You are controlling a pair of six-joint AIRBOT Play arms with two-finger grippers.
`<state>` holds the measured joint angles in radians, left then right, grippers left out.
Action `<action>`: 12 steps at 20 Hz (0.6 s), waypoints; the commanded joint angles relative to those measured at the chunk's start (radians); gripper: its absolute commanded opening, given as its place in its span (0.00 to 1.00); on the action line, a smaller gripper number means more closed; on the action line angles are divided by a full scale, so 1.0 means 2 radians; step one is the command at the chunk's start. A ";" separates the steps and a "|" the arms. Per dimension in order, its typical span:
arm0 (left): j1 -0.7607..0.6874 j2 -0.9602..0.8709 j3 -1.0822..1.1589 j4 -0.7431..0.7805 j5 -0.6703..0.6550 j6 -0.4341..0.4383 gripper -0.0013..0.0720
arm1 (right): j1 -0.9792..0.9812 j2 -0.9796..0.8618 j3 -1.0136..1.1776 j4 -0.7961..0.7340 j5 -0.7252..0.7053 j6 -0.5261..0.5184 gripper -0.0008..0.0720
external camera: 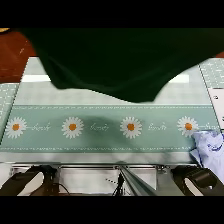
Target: Fold the shirts.
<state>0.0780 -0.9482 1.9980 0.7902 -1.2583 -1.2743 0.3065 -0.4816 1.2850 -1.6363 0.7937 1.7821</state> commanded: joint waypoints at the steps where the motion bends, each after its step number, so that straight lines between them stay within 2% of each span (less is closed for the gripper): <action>1: 0.006 0.035 0.010 0.011 -0.030 -0.021 0.06 | 0.000 0.003 0.043 0.003 0.035 0.006 0.04; 5: 0.006 0.037 0.004 0.011 -0.153 -0.064 0.06 | 0.000 0.002 0.056 -0.055 0.179 0.006 0.04; 7: 0.005 0.037 -0.019 0.013 -0.182 -0.064 0.06 | 0.000 -0.006 0.056 -0.077 0.233 0.006 0.04; 10: 0.005 0.032 -0.084 0.017 -0.167 -0.061 0.06 | 0.000 -0.050 0.056 -0.070 0.263 -0.006 0.04; 12: 0.005 0.016 -0.139 0.017 -0.138 -0.047 0.06 | 0.000 -0.106 0.056 -0.049 0.259 -0.036 0.04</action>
<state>0.0879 -0.8921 1.8381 0.8204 -1.5593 -1.3853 0.3069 -0.5907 1.3941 -1.7569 1.2507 1.7691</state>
